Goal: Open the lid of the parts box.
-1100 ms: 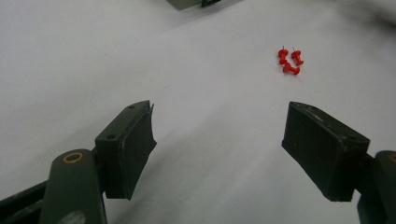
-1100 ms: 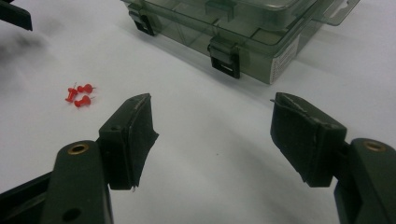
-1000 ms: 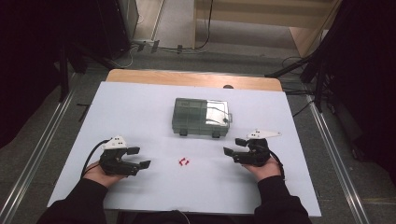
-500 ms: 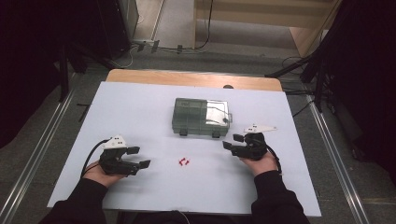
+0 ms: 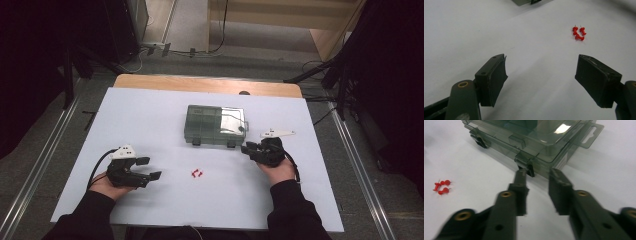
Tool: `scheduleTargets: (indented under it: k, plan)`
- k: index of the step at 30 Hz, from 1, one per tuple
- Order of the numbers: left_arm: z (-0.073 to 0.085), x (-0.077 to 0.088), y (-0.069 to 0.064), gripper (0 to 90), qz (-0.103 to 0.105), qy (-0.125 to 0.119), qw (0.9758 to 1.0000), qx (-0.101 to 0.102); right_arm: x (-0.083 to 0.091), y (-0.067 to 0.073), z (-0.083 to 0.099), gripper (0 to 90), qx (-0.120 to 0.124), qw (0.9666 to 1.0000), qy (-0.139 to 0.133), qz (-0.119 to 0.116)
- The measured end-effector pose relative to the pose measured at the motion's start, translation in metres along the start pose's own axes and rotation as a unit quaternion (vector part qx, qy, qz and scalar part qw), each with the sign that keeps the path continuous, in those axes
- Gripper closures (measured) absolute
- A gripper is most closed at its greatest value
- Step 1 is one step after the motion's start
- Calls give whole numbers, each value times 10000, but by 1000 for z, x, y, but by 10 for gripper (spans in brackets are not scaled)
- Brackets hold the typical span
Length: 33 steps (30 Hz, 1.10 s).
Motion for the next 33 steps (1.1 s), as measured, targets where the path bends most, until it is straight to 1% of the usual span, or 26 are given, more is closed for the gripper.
scheduleTargets:
  k: [2, 3, 5, 7, 9, 10, 12, 13, 14, 16, 17, 21, 22, 23, 24, 26, 30, 31, 33]
  plan:
    - [-3, -2, 2, 238, 6, -49, 10000, 12, 1, -1, -2, 813, 18, 10000, 0, -6]
    - [-4, -3, 3, 237, -14, -34, 10000, 22, 1, -2, -3, 850, 25, 10000, -6, 13]
    - [-6, -4, 6, 238, -33, -44, 10000, 48, 0, -4, -3, 900, -41, 10000, 32, -14]
    - [-6, -4, 7, 238, -32, -27, 10000, 50, 0, -5, -3, 900, -60, 10000, 65, -16]
    - [-8, -4, 8, 238, -45, -45, 9999, 107, -2, -7, -4, 900, -172, 9997, 142, -67]
    - [-9, -4, 9, 238, -54, -50, 9999, 82, -3, -8, -5, 900, -202, 9996, 151, -88]
    - [-10, -4, 9, 238, -32, -42, 10000, 73, -5, -8, -6, 900, -198, 9996, 173, -51]
    - [-11, -5, 9, 238, -36, -61, 9999, 113, -6, -9, -7, 900, -171, 9997, 171, -35]
    - [-13, -6, 9, 238, -52, -8, 10000, 68, -9, -9, -8, 900, -202, 9996, 175, -57]
    - [-14, -7, 9, 238, -34, 6, 10000, 36, -9, -9, -9, 900, -218, 9996, 177, -62]
    - [-16, -7, 9, 239, -62, 15, 10000, 29, -9, -9, -9, 900, -238, 9996, 165, -56]
    - [-20, -10, 8, 238, 8, -15, 10000, 44, -9, -10, -11, 900, -259, 9995, 147, -43]
    - [-22, -10, 8, 238, 27, -19, 10000, 35, -8, -10, -11, 900, -304, 9994, 128, -52]
    - [-24, -11, 8, 238, 55, -33, 10000, 5, -8, -10, -11, 900, -304, 9994, 128, -52]
    - [-26, -11, 6, 237, 126, -54, 9999, -25, -7, -11, -12, 900, -273, 9995, 118, -51]
    - [-30, -13, 7, 237, 114, -67, 9999, -37, -7, -11, -12, 900, -324, 9994, 131, -65]
    - [-35, -18, 7, 238, 114, 43, 9999, -91, -7, -11, -15, 900, -284, 9995, 108, -60]
    - [-37, -18, 7, 238, 106, 25, 9999, -95, -7, -10, -15, 900, -279, 9995, 115, -81]
    - [-40, -19, 6, 238, 178, 4, 9998, -50, -7, -10, -16, 900, -275, 9995, 129, -77]
Point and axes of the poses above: each handheld gripper's, and its own axes: x roughly backward along the jaws, z roughly out of its underside, y roughly to its left, the point moved 8 cm from there along -x, roughly forward along the jaws, and after that the axes turned 3 degrees about -z, right-handed, at the moved point
